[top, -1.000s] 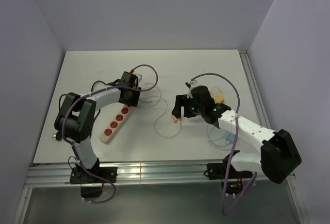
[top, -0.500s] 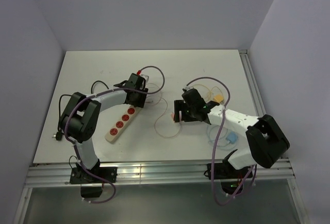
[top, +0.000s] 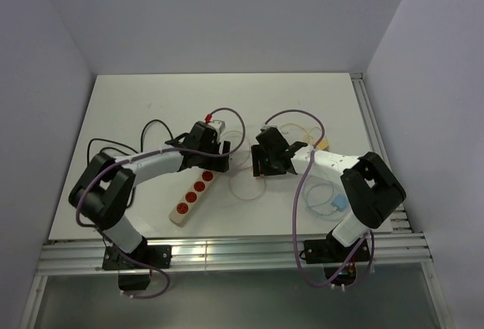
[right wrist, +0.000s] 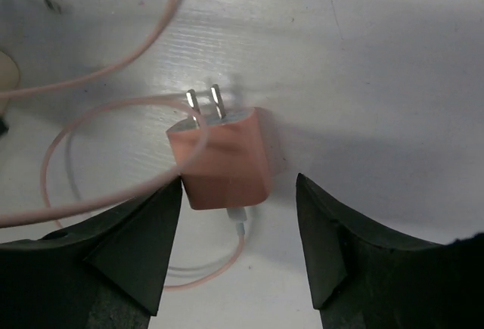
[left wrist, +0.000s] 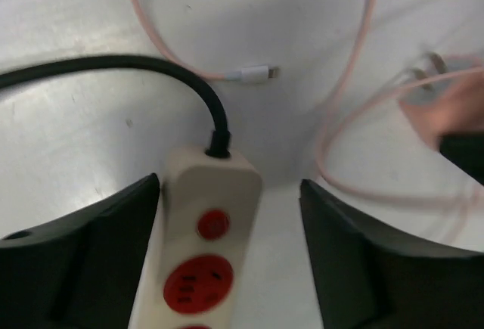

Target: Insert the plug

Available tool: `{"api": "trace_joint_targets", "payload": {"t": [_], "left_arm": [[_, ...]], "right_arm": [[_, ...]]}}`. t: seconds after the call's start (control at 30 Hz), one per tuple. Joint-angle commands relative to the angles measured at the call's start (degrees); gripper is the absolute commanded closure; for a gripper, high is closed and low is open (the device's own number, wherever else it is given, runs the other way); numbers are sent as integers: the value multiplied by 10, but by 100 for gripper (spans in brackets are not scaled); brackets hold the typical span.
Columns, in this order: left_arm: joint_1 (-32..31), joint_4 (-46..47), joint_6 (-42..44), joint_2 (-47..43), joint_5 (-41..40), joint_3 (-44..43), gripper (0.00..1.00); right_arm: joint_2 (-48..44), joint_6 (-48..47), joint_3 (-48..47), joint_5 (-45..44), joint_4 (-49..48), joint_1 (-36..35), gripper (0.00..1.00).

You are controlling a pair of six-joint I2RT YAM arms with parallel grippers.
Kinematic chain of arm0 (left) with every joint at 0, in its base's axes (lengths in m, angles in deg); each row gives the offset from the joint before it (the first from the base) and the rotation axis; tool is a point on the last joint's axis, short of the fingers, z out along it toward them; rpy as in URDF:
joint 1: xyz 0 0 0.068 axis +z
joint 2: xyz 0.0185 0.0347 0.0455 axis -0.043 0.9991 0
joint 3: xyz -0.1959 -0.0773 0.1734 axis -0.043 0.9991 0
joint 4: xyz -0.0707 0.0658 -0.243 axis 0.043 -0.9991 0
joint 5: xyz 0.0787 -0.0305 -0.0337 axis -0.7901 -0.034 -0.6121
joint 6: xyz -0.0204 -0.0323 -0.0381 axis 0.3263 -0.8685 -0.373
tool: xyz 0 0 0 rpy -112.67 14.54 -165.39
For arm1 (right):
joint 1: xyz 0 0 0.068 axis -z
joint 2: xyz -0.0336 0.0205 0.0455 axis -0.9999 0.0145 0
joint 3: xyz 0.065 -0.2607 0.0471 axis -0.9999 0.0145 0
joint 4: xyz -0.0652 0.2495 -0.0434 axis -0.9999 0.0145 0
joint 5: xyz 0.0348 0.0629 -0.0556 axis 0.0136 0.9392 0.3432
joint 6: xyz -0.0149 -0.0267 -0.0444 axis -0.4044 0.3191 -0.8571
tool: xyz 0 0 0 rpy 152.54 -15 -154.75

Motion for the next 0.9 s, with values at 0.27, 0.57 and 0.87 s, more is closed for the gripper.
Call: {"api": "trace_joint_targets", "payload": {"t": [0.27,0.57,0.87], "left_arm": [[-8,-2,-98,-236,1,56,14],[-8,102,-130,-374,105,140,21],[-11,265,-187,-377,331,184,25]], "right_arm": [[-9,-9,13,-26,-17,-16,62],[-157,-73,34,1,-13,-20,100],[-324,-161,63,198,-60,-60,100]]}}
